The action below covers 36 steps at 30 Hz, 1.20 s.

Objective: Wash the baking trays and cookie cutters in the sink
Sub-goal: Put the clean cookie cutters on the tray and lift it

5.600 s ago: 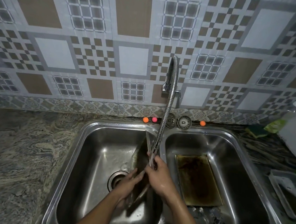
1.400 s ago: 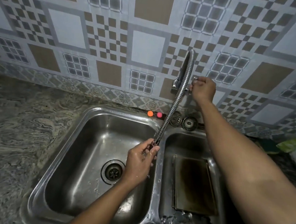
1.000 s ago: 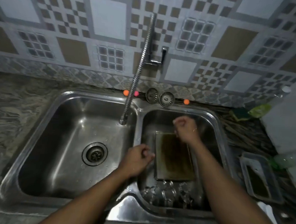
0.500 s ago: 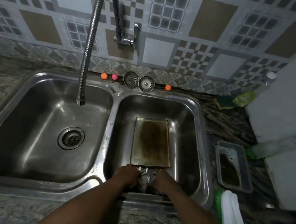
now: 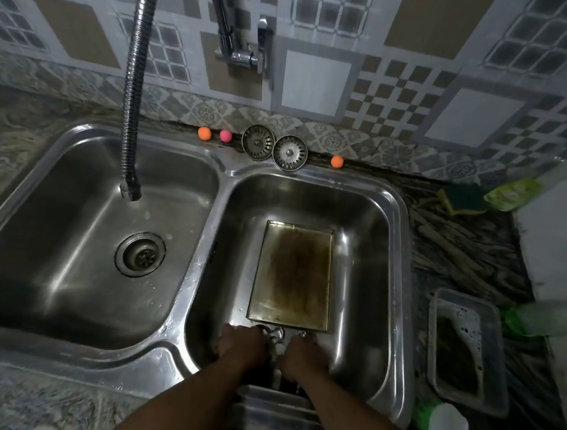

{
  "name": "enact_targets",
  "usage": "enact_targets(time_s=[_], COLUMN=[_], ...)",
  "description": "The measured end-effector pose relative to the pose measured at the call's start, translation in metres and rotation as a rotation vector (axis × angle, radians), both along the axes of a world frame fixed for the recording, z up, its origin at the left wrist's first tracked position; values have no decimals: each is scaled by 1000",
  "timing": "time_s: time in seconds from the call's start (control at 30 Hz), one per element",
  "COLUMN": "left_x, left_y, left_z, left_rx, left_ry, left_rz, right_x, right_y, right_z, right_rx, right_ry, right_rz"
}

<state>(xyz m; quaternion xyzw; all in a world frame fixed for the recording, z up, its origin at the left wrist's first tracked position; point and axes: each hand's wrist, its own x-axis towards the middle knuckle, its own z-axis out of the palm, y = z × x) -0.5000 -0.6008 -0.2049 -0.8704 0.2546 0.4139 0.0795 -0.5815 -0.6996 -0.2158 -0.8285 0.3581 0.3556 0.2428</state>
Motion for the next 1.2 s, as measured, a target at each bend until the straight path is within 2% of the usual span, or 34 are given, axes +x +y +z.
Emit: enact_targets(time_s=[0.2, 0.37, 0.47, 0.57, 0.7, 0.83, 0.97, 1.07, 1.2], left_x=[4, 15, 22, 29, 43, 51, 47, 49, 57], left_y=[-5, -11, -14, -19, -31, -44, -50, -53, -55], left_z=[4, 26, 33, 41, 48, 43, 25, 22, 21], left_rx=[15, 20, -35, -172, -362, -556, -652, -699, -699], left_ry=[92, 130, 71, -41, -63, 120, 323, 261, 169], left_rz=[127, 32, -14, 19, 175, 499, 790, 803, 672], right_x=[3, -1, -2, 3, 21, 50, 75, 89, 96], right_y=[-5, -11, -12, -19, -36, -65, -83, -92, -103], right_z=[13, 40, 58, 76, 92, 79, 59, 50, 36], right_rx=[53, 74, 74, -25, -200, -243, -234, -255, -215], right_ry=[31, 22, -23, -146, -323, -406, -377, -406, -473], right_rz=[30, 71, 46, 15, 14, 66, 175, 257, 287])
